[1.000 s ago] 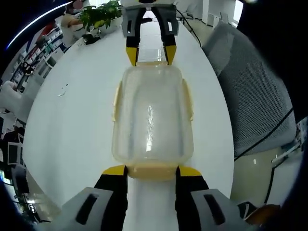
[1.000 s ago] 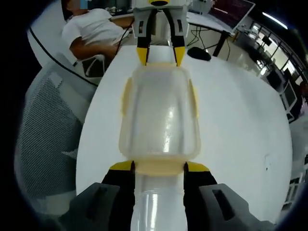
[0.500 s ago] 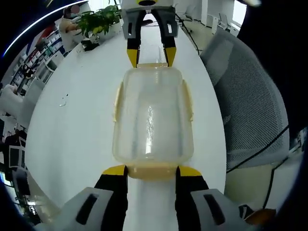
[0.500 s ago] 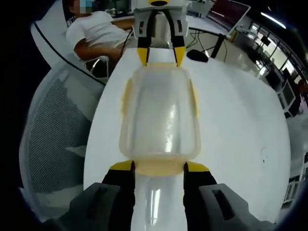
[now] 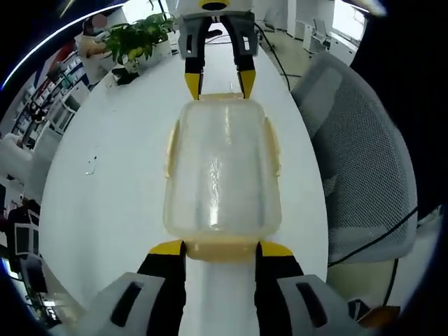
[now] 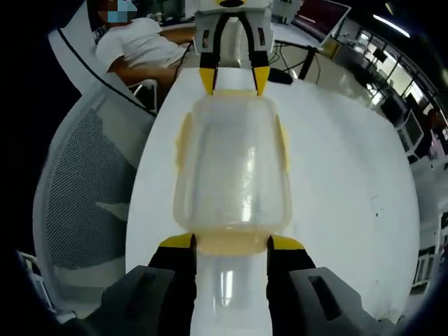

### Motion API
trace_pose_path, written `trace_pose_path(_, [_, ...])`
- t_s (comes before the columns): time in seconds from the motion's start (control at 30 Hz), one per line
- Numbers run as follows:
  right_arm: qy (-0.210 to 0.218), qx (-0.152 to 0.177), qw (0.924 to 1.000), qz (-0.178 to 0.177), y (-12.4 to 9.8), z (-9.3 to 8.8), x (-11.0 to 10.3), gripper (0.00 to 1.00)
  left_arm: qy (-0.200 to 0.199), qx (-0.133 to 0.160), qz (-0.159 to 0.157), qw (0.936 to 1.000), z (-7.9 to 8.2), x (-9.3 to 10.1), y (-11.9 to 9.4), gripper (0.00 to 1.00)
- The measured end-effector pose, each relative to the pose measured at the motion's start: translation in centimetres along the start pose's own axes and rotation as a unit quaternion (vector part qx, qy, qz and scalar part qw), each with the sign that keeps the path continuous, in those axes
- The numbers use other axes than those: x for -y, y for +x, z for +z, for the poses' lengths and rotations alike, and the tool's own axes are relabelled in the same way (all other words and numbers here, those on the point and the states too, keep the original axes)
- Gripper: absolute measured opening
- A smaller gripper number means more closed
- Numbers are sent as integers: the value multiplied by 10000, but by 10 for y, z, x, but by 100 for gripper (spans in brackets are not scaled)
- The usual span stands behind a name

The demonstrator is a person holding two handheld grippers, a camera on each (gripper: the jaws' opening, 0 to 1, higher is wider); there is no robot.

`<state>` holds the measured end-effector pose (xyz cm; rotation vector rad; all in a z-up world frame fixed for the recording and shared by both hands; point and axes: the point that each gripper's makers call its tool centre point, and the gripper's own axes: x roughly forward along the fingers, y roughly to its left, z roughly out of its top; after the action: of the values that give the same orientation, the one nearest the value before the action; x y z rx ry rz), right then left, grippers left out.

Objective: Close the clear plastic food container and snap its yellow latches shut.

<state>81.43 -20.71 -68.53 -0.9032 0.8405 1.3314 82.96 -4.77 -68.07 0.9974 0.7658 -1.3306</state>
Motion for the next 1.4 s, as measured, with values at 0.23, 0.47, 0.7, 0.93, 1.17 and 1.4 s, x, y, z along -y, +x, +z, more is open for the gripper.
trace_pose_path(0.23, [55, -46, 10000, -45, -10, -18, 1, 35, 59, 67, 9, 10000, 19, -3, 8, 31])
trace_pose_path(0.47, [87, -68, 9999, -95, -15, -33, 3, 35, 43, 110, -17, 9999, 32, -6, 16, 31])
trace_pose_path(0.7, [139, -88, 9998, -107, -16, -45, 4, 35, 31, 91, -1, 10000, 40, -10, 26, 32])
trace_pose_path(0.93, [157, -164, 9996, -136, -16, -65, 9, 35, 45, 106, 14, 9999, 53, -12, 39, 32])
trace_pose_path(1.17, [188, -250, 9995, -97, -17, -82, 11, 35, 63, 118, -9, 9999, 64, -15, 56, 32])
trace_pose_path(1.4, [183, -335, 9993, -57, -18, -96, 17, 36, 33, 163, -60, 9998, 74, -20, 65, 32])
